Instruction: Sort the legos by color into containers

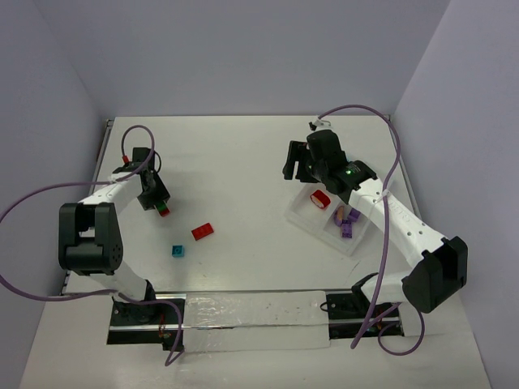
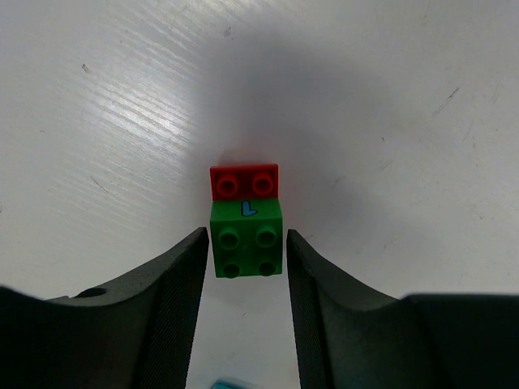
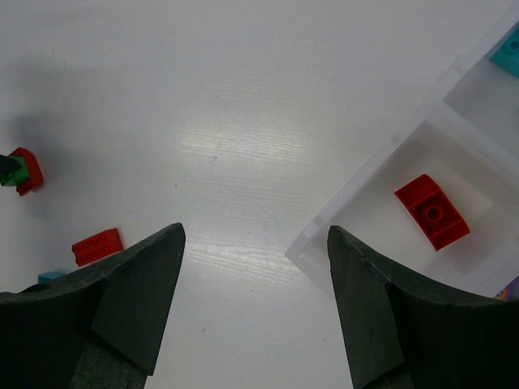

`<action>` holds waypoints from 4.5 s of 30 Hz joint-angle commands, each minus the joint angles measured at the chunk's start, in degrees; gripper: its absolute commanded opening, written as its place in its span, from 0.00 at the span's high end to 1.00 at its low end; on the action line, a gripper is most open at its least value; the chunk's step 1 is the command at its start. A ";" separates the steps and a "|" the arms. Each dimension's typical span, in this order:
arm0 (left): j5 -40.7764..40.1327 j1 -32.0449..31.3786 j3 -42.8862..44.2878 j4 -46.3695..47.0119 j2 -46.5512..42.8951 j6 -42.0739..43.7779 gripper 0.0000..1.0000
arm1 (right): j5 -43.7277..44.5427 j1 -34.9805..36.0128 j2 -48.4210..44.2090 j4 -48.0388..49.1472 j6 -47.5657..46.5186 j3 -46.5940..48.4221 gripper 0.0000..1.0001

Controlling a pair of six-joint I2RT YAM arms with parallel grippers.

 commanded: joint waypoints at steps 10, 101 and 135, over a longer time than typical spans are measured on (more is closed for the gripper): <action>0.66 0.09 0.43 2.04 0.48 0.49 0.67 | 1.25 0.32 -1.14 0.72 -0.40 3.15 0.22; 84.38 -4.66 10.55 47.32 -18.36 -22.44 1.00 | -69.34 4.54 21.66 57.93 28.10 16.54 0.89; 49.78 1.99 18.58 1.82 -17.18 3.69 1.00 | -13.83 -7.95 -4.29 -1.24 -4.75 -3.43 0.99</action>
